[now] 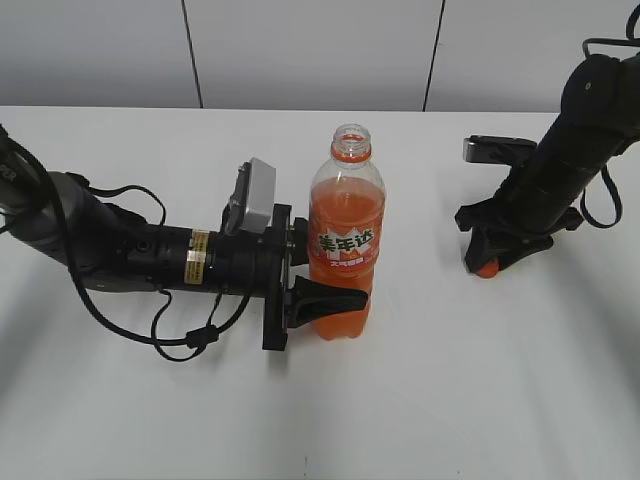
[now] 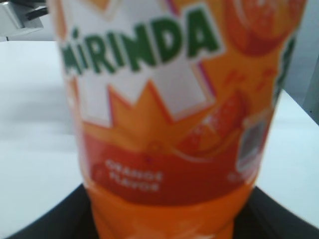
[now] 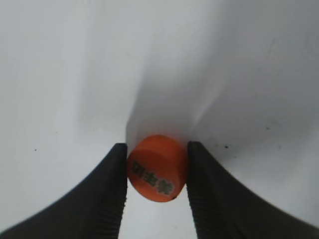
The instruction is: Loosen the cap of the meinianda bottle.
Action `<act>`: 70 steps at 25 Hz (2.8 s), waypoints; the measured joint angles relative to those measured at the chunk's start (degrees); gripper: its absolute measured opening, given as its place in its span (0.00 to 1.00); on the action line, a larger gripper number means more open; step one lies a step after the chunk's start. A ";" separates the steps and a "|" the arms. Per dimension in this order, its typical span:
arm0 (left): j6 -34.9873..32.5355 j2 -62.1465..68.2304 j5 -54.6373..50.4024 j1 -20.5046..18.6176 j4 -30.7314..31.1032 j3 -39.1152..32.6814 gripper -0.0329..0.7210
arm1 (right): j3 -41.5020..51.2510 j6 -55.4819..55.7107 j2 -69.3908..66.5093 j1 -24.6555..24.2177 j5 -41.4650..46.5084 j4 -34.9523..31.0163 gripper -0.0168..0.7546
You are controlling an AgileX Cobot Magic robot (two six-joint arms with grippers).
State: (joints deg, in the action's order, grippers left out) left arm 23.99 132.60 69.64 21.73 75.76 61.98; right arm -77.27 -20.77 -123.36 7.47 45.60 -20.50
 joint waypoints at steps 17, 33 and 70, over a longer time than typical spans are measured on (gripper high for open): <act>0.00 -0.01 -0.04 0.00 -0.06 0.00 0.58 | 0.01 1.04 2.65 0.00 1.16 2.41 0.78; 0.00 -0.01 0.61 0.07 -1.45 -0.06 0.62 | 0.01 1.56 2.84 0.00 1.45 3.12 0.79; 19.01 -13.24 -0.60 0.12 -1.31 -0.35 0.83 | 0.01 1.67 2.84 0.00 1.51 3.12 0.79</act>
State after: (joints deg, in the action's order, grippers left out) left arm 43.01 119.35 69.03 21.86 74.46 61.63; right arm -77.26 -19.11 -120.52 7.47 47.11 -17.38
